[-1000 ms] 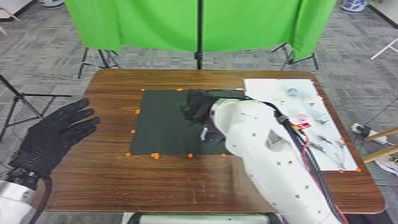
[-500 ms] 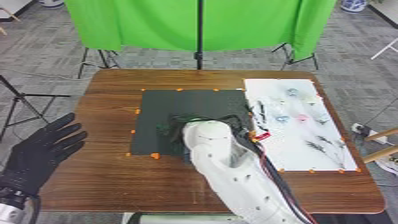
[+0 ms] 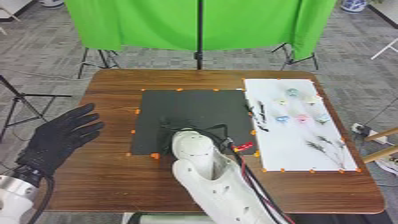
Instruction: Arrange flowers
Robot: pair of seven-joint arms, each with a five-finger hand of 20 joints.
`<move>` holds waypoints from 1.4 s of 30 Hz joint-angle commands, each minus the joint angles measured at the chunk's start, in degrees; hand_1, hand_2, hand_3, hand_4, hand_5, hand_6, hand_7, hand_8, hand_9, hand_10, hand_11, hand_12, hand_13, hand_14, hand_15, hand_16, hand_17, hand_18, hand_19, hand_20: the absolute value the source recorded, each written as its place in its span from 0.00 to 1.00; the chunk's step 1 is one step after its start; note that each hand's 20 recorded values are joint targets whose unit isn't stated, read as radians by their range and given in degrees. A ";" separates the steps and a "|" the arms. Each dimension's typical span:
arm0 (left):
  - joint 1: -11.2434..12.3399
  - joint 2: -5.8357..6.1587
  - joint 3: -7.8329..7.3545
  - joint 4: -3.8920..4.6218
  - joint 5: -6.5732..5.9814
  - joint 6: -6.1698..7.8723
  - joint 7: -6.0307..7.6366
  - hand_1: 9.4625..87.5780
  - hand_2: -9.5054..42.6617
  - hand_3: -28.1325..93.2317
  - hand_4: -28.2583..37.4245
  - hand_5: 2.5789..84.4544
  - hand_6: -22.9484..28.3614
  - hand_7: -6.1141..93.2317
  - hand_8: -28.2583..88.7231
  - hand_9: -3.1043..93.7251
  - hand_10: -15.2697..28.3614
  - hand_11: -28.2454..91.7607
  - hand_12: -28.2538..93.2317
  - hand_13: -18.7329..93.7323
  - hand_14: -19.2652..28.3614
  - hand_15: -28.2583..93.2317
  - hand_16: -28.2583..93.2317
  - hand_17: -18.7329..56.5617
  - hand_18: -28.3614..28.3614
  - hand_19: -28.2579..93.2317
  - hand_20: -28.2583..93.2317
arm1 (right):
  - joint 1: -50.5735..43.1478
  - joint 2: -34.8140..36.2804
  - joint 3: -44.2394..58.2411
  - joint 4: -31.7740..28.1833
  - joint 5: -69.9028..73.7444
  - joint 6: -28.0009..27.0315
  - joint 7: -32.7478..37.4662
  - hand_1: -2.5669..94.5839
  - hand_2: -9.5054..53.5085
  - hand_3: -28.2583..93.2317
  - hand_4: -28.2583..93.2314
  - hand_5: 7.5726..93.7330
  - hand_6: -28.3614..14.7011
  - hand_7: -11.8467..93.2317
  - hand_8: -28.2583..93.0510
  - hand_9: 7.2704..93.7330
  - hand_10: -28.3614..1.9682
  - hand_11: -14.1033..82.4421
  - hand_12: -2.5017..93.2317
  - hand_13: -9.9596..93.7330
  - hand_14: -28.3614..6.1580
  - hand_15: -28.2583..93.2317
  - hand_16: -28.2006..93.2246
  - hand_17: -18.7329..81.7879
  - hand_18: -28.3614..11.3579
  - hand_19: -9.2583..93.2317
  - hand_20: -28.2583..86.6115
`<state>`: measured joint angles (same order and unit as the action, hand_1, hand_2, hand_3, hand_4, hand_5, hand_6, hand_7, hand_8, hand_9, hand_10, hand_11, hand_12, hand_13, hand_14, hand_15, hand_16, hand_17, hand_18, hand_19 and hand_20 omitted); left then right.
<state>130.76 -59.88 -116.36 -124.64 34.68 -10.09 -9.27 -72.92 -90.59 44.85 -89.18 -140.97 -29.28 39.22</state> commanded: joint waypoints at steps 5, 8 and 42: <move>-1.08 -0.39 1.43 0.90 -0.13 -1.64 -1.68 0.22 0.14 0.81 0.14 0.40 0.49 0.27 0.15 0.32 0.62 0.44 0.35 0.37 0.71 0.50 0.23 0.11 0.87 0.58 0.29 | -2.94 -2.08 0.83 0.40 5.50 0.91 -0.92 0.29 0.20 0.91 0.03 0.90 0.65 0.66 0.08 1.00 0.70 0.67 0.23 1.00 0.71 0.77 0.41 0.67 0.18 1.00 0.43; -0.99 -0.65 1.40 0.84 -0.06 -1.74 -1.75 0.22 0.14 0.81 0.13 0.40 0.49 0.27 0.15 0.32 0.62 0.44 0.35 0.37 0.71 0.50 0.23 0.11 0.87 0.58 0.29 | -3.04 -2.04 0.93 0.44 5.03 1.12 -0.94 0.29 0.21 0.91 0.03 0.90 0.64 0.66 0.08 1.00 0.70 0.66 0.23 1.00 0.71 0.77 0.41 0.66 0.18 1.00 0.43; 9.61 -7.82 -3.33 -3.85 2.35 1.05 9.64 0.20 0.12 0.81 0.11 0.40 0.49 0.27 0.15 0.32 0.62 0.44 0.35 0.37 0.71 0.50 0.23 0.10 0.87 0.59 0.29 | -23.87 39.24 52.82 -25.29 27.32 -5.66 11.29 0.14 0.14 0.82 0.01 0.58 0.45 0.27 0.13 0.62 0.41 0.56 0.29 0.66 0.41 0.79 0.39 0.42 0.13 0.88 0.46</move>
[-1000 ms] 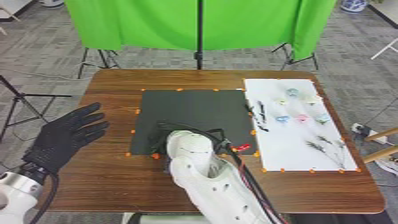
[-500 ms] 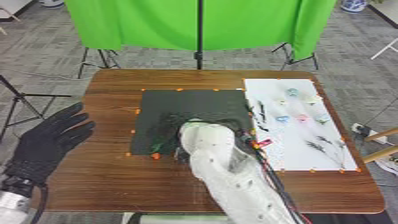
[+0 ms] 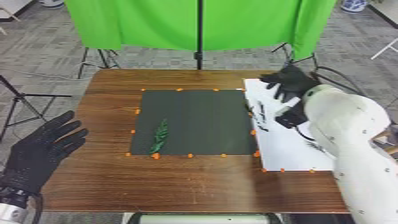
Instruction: Arrange flowers
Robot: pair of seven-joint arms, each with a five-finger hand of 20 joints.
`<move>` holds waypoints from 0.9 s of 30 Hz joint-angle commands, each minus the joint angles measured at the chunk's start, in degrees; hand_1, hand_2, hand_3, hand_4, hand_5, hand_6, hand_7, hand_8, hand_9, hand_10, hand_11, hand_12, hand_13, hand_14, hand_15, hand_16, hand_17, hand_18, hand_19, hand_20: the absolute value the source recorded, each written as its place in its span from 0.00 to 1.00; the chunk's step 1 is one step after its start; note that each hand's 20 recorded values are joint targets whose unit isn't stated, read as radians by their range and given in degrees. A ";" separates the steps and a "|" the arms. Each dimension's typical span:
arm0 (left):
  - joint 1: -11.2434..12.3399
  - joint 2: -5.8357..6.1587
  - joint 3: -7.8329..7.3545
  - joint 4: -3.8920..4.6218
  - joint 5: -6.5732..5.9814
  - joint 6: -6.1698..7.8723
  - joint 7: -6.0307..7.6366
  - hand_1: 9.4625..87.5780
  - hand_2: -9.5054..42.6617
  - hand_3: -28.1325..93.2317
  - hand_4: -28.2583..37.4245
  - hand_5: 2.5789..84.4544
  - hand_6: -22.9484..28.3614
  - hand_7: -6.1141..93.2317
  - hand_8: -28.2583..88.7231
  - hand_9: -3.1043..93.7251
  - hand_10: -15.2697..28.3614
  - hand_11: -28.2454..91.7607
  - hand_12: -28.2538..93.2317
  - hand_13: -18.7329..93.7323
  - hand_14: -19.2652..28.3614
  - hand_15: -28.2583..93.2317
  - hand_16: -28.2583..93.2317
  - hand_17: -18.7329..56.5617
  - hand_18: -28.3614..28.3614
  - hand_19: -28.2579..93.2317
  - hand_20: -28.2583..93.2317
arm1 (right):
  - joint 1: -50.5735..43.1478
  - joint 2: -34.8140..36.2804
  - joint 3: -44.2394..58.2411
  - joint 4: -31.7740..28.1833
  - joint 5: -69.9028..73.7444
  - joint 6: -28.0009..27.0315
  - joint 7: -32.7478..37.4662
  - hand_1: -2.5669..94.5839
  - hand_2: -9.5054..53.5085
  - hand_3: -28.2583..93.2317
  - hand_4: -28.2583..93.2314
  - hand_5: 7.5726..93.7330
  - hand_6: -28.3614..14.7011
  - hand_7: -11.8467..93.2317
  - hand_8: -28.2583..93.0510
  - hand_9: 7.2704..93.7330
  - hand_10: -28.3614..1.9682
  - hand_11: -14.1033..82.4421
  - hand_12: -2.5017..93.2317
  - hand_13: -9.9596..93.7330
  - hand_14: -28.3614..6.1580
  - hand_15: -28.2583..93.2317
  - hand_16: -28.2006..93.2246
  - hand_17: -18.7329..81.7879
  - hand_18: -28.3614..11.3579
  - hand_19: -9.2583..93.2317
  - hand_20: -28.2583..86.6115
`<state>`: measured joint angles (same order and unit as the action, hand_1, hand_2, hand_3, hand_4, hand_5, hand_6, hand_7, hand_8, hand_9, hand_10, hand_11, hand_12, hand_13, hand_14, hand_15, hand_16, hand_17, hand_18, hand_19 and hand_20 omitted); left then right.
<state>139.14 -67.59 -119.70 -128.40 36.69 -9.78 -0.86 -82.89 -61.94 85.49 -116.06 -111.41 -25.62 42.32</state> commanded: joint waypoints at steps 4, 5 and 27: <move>0.98 -0.45 -0.06 -0.11 0.41 0.71 0.51 0.19 0.11 0.81 0.09 0.40 0.49 0.27 0.15 0.32 0.62 0.44 0.35 0.37 0.71 0.50 0.23 0.10 0.87 0.58 0.29 | -19.03 12.35 13.47 0.78 -7.10 -11.69 7.72 0.13 0.09 0.84 0.00 0.52 0.42 0.29 0.13 0.53 0.36 0.58 0.28 0.59 0.37 0.79 0.36 0.40 0.12 0.86 0.47; 0.86 -0.36 -0.03 -0.09 0.48 0.60 0.51 0.19 0.11 0.81 0.09 0.40 0.49 0.27 0.15 0.32 0.62 0.44 0.35 0.37 0.71 0.50 0.23 0.10 0.87 0.59 0.29 | -20.17 12.49 13.97 0.44 -7.76 -12.77 7.68 0.14 0.08 0.84 0.00 0.51 0.42 0.29 0.13 0.51 0.36 0.58 0.28 0.58 0.37 0.79 0.36 0.40 0.13 0.86 0.47; 0.76 0.17 0.22 0.04 0.74 0.70 0.19 0.19 0.14 0.82 0.08 0.40 0.49 0.27 0.15 0.32 0.62 0.44 0.35 0.37 0.71 0.50 0.23 0.10 0.87 0.59 0.29 | -32.76 13.07 9.97 1.83 -22.22 -3.29 -0.36 0.35 0.00 0.86 0.00 0.56 0.58 0.56 0.04 0.62 0.52 0.76 0.33 0.69 0.56 0.85 0.39 0.46 0.22 0.89 0.53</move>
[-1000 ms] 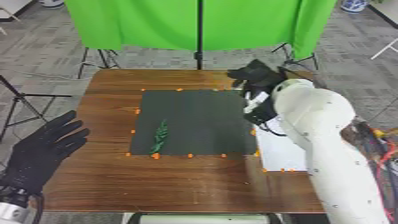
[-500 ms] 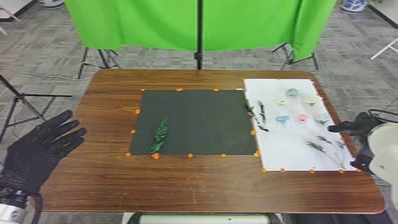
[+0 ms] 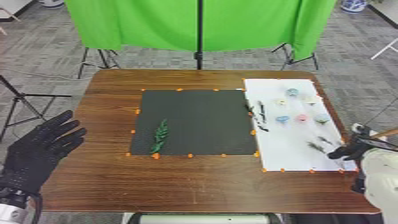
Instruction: Arrange flowers
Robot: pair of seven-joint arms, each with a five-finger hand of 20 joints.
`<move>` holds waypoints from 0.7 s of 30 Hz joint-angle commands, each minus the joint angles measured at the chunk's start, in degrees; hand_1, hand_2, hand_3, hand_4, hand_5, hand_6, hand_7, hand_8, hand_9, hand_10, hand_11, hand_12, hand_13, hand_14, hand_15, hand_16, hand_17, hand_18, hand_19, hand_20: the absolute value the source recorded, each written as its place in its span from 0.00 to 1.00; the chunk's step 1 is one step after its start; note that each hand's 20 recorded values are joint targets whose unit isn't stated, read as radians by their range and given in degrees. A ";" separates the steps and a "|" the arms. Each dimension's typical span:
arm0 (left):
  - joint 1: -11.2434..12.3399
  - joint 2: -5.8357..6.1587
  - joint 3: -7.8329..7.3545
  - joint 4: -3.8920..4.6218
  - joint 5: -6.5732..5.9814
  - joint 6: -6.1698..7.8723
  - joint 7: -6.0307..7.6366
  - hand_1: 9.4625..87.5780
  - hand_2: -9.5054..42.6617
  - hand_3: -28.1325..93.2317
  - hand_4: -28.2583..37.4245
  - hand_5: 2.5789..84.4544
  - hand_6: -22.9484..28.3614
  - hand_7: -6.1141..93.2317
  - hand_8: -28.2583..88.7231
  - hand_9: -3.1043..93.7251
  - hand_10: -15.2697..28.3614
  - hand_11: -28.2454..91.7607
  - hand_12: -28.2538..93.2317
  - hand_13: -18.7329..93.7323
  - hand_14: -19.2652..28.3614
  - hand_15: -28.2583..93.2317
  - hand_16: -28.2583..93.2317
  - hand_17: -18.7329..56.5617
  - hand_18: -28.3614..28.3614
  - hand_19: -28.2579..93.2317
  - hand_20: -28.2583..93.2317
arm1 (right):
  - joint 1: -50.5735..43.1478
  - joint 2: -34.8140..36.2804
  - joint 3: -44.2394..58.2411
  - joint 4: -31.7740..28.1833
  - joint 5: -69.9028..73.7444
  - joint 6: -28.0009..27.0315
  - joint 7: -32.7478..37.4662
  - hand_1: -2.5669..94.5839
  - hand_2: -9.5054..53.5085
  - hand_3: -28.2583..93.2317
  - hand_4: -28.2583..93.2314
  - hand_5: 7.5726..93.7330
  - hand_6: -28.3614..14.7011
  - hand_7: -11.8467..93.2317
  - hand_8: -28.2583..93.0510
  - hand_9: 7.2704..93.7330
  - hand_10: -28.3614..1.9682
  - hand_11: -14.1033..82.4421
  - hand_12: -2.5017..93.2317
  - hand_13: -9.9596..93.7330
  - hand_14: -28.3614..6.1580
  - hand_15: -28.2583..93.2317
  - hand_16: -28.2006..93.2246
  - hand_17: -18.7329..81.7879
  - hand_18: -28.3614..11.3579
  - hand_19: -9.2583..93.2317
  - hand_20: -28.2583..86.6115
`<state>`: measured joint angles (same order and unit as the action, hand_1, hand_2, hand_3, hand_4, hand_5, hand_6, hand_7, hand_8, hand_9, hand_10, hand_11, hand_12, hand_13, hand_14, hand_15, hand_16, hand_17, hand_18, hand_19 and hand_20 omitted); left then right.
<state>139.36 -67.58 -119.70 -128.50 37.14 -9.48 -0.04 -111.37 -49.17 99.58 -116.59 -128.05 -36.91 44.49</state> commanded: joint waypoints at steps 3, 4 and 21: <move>0.88 0.40 0.35 0.12 0.09 0.89 -0.57 0.19 0.14 0.82 0.08 0.40 0.49 0.27 0.15 0.32 0.62 0.44 0.35 0.37 0.71 0.50 0.23 0.10 0.87 0.59 0.29 | -5.29 0.15 -5.57 3.11 -7.57 10.95 -4.30 0.38 0.00 0.87 0.00 0.59 0.63 0.60 0.03 0.66 0.58 0.77 0.35 0.73 0.60 0.86 0.41 0.48 0.23 0.91 0.54; 0.95 0.38 0.36 0.13 0.06 0.88 -0.62 0.19 0.14 0.82 0.08 0.40 0.49 0.27 0.15 0.32 0.62 0.44 0.35 0.37 0.71 0.50 0.23 0.10 0.87 0.59 0.29 | -5.42 -0.02 -5.93 3.29 -8.16 11.13 -5.15 0.40 0.00 0.85 0.00 0.60 0.63 0.61 0.09 0.68 0.60 0.77 0.35 0.74 0.62 0.86 0.42 0.49 0.23 0.92 0.54; 1.66 -0.26 -0.24 -0.54 0.21 1.47 -0.15 0.18 0.15 0.82 0.07 0.40 0.49 0.27 0.15 0.32 0.62 0.44 0.35 0.37 0.71 0.50 0.23 0.10 0.87 0.59 0.29 | -1.89 -2.72 0.64 -3.24 2.42 17.27 -3.42 0.47 0.00 0.93 0.00 0.81 0.63 0.67 0.24 0.94 0.69 0.77 0.39 0.91 0.64 0.88 0.47 0.60 0.18 1.00 0.58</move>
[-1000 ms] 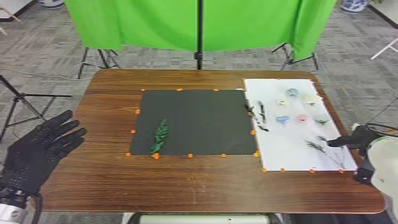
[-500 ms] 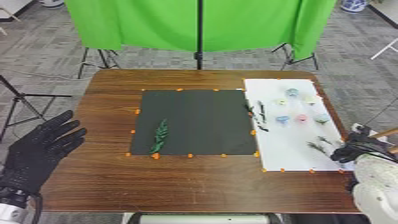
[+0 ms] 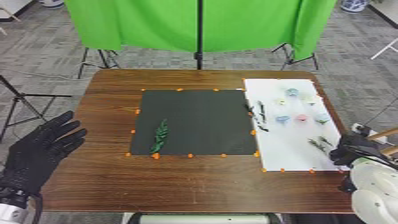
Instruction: Arrange flowers
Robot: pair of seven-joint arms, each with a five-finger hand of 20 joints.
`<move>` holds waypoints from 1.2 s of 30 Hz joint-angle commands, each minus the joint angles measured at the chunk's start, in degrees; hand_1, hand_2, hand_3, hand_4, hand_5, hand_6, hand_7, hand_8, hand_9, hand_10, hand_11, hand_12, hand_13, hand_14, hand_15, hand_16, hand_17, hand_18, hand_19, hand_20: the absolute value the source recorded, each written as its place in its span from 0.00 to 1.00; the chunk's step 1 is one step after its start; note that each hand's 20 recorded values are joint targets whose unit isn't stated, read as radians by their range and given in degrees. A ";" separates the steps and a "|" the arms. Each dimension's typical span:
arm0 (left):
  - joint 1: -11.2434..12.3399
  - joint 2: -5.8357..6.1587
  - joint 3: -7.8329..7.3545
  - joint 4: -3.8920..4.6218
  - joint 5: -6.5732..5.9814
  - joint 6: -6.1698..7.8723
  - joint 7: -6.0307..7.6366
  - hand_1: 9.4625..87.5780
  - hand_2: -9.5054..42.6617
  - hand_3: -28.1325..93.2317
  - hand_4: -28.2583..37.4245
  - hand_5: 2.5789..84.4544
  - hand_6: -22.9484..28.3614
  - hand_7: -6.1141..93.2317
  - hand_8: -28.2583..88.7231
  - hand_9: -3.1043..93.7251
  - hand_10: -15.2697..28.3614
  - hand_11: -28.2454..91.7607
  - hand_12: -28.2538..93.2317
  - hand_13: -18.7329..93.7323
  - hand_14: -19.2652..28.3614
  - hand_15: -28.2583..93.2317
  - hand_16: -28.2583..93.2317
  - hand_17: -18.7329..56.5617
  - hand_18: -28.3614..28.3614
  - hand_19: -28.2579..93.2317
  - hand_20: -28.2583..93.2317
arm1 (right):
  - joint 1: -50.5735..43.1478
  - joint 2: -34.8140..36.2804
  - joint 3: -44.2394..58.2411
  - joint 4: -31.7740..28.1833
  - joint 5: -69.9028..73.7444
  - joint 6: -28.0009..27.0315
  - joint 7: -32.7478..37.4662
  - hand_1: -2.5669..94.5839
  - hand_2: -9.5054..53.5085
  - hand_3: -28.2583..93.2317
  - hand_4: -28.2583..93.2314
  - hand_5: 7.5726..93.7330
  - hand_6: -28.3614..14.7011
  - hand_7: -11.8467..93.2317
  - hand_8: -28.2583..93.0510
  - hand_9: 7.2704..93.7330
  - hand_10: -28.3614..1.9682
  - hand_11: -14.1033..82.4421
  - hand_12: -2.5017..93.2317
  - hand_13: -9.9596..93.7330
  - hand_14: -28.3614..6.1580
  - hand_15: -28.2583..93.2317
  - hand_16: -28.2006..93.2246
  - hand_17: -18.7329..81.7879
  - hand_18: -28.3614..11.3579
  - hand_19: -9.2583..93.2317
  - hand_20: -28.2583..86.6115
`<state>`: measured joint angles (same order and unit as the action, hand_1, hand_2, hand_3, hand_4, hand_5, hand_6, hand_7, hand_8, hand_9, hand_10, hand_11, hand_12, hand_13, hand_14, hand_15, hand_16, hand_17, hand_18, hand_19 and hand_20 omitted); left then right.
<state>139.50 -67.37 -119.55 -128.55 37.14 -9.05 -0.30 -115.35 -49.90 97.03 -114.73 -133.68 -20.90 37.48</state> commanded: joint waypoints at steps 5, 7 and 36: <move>1.93 -1.06 -0.79 -0.74 0.20 0.67 -0.15 0.19 0.15 0.82 0.07 0.40 0.49 0.27 0.15 0.32 0.62 0.44 0.35 0.37 0.71 0.50 0.23 0.10 0.87 0.59 0.29 | 7.60 -1.52 2.54 -9.59 8.66 4.41 1.96 0.46 0.00 0.93 0.03 0.82 0.62 0.67 0.26 0.95 0.69 0.78 0.40 0.92 0.64 0.89 0.47 0.62 0.17 1.00 0.62; 2.17 -1.16 -0.96 -0.90 0.23 1.15 0.22 0.18 0.15 0.82 0.07 0.40 0.49 0.28 0.15 0.32 0.62 0.44 0.35 0.37 0.71 0.50 0.23 0.10 0.87 0.59 0.29 | 11.00 -1.71 0.01 -10.37 8.61 5.86 0.00 0.46 0.00 0.93 0.04 0.83 0.61 0.67 0.27 0.96 0.68 0.78 0.39 0.93 0.63 0.89 0.47 0.62 0.17 1.00 0.62; -0.45 -0.76 1.21 0.06 0.15 1.10 -2.34 0.19 0.15 0.82 0.07 0.40 0.49 0.27 0.15 0.32 0.62 0.44 0.35 0.37 0.71 0.51 0.23 0.10 0.88 0.59 0.29 | 39.84 -25.63 -48.73 16.16 -22.18 -8.48 -10.19 0.41 0.03 0.95 0.06 0.87 0.65 0.65 0.31 1.00 0.73 0.79 0.38 0.98 0.69 0.89 0.47 0.68 0.15 1.00 0.68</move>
<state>139.20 -68.04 -118.84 -129.18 37.13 -8.07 -1.61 -73.71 -74.74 50.74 -99.76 -146.15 -31.33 28.21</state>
